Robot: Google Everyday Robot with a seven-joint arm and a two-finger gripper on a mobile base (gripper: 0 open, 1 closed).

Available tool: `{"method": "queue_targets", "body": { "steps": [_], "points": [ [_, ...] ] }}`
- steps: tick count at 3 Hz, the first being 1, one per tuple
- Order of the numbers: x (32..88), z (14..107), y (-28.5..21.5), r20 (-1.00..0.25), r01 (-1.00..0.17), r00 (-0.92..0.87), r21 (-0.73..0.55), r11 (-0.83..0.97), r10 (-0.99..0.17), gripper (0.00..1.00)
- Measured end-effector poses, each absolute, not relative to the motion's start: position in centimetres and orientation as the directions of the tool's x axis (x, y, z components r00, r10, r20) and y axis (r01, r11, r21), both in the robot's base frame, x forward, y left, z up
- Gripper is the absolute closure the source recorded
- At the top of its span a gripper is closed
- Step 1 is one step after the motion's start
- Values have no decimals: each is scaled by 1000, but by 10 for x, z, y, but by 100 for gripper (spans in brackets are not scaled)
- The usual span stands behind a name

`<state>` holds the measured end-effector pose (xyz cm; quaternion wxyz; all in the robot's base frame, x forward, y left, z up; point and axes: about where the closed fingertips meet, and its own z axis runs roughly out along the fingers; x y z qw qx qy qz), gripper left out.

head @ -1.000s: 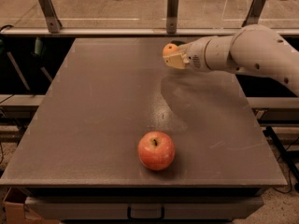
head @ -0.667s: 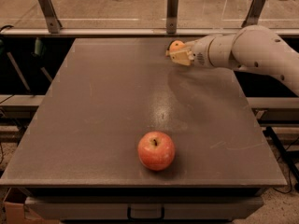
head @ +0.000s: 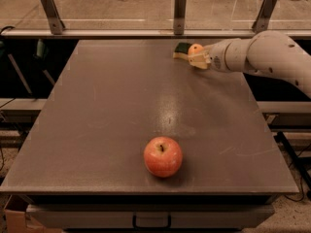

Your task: Move orange near sponge

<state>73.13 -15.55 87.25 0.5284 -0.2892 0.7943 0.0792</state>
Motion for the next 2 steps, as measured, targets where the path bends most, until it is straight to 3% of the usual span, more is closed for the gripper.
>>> {"method": "queue_targets", "body": {
  "steps": [2],
  "points": [
    [735, 859, -173, -874, -515, -307, -181, 838, -377, 59]
  ]
}}
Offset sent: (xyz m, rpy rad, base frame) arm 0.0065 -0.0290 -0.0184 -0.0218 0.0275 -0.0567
